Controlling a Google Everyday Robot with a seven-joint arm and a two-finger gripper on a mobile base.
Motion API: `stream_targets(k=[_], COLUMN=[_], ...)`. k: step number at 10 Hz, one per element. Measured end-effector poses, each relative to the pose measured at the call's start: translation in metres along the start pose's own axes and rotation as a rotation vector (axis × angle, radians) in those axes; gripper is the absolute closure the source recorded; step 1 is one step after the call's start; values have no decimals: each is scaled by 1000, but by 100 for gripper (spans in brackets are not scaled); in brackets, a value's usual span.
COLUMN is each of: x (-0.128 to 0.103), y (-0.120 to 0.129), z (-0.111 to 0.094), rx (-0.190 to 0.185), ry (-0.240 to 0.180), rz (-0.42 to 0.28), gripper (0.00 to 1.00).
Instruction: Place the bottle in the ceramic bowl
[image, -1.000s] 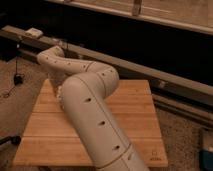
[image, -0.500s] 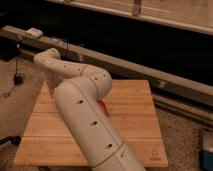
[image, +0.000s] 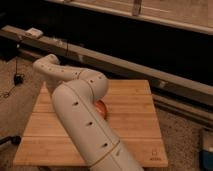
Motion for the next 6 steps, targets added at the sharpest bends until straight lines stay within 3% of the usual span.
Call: stream_targets(k=[2, 4, 6], x=[3, 7, 18], y=[-2, -6, -10], z=[12, 14, -5], rx=[18, 27, 16], ry=[22, 34, 18], rz=[11, 27, 30], gripper=[37, 56, 76])
